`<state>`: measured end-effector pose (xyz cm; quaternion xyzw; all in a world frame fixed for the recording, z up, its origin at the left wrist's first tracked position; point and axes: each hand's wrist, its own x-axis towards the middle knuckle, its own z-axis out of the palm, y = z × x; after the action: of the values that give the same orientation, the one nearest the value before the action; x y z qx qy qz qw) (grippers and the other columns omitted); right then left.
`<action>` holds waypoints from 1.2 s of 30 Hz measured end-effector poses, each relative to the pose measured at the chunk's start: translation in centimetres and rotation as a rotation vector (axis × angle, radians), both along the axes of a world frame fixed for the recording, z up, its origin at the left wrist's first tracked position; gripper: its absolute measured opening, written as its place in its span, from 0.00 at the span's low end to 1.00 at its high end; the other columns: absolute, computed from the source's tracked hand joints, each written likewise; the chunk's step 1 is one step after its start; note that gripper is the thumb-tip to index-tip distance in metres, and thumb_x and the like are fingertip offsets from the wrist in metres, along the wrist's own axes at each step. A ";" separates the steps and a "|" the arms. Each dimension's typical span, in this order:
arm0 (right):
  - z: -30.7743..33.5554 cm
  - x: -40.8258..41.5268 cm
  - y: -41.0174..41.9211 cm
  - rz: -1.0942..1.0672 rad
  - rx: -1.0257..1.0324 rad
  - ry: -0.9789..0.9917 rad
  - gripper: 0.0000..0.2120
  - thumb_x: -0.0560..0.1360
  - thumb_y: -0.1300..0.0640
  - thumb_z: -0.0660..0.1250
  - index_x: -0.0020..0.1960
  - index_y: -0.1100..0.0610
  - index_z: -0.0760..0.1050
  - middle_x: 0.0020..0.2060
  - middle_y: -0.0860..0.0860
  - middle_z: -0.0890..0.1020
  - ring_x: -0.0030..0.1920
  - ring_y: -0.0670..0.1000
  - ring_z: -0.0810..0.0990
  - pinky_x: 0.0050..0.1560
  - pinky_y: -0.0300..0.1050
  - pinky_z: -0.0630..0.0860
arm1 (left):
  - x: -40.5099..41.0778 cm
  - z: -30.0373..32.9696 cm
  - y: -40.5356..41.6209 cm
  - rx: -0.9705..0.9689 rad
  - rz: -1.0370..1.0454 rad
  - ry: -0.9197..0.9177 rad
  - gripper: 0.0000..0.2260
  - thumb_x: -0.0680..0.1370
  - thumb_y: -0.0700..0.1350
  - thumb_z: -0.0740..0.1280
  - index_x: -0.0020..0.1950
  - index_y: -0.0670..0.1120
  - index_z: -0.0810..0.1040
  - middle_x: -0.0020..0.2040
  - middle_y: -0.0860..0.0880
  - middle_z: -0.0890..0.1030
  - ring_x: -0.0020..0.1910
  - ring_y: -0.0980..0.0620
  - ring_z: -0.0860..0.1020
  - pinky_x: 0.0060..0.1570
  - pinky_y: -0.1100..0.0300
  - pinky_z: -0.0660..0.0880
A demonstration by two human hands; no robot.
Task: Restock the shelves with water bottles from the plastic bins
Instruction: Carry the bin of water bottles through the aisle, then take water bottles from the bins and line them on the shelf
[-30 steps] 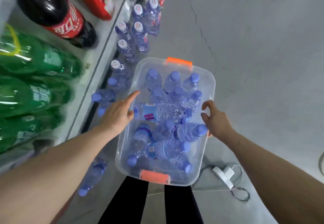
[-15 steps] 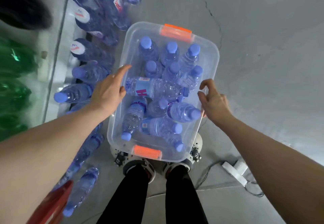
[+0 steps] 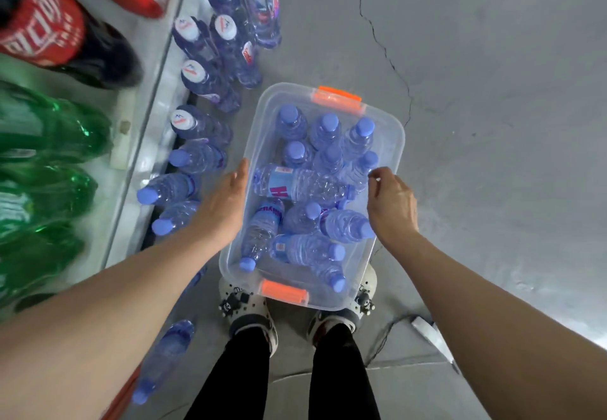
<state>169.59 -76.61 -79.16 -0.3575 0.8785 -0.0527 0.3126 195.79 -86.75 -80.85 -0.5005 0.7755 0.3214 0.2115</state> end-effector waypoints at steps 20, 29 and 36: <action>12.6 3.8 -6.3 0.241 -0.108 -0.151 0.13 0.73 0.56 0.73 0.56 0.57 0.81 0.51 0.56 0.79 0.52 0.59 0.78 0.49 0.44 0.65 | -0.8 7.9 1.7 0.138 -0.003 -0.148 0.33 0.78 0.43 0.66 0.79 0.47 0.52 0.68 0.43 0.69 0.66 0.42 0.70 0.60 0.52 0.69; 44.2 0.0 -13.2 0.662 -0.208 -0.203 0.11 0.73 0.52 0.74 0.54 0.53 0.83 0.47 0.54 0.82 0.43 0.52 0.77 0.53 0.46 0.74 | -1.9 34.1 2.5 0.137 0.338 0.332 0.46 0.70 0.51 0.76 0.79 0.47 0.51 0.75 0.46 0.62 0.72 0.48 0.63 0.65 0.61 0.62; 63.3 3.2 -15.8 0.479 -0.574 -0.311 0.16 0.71 0.39 0.72 0.46 0.51 0.77 0.34 0.49 0.80 0.36 0.49 0.79 0.40 0.46 0.76 | -3.3 51.0 2.8 -0.124 0.686 0.744 0.29 0.67 0.48 0.78 0.64 0.50 0.70 0.55 0.52 0.81 0.52 0.58 0.81 0.52 0.59 0.77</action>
<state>172.77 -92.43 -15.84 -0.6128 0.6621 -0.2748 0.3327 192.52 -83.92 -29.86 -0.5895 0.6072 0.4822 -0.2264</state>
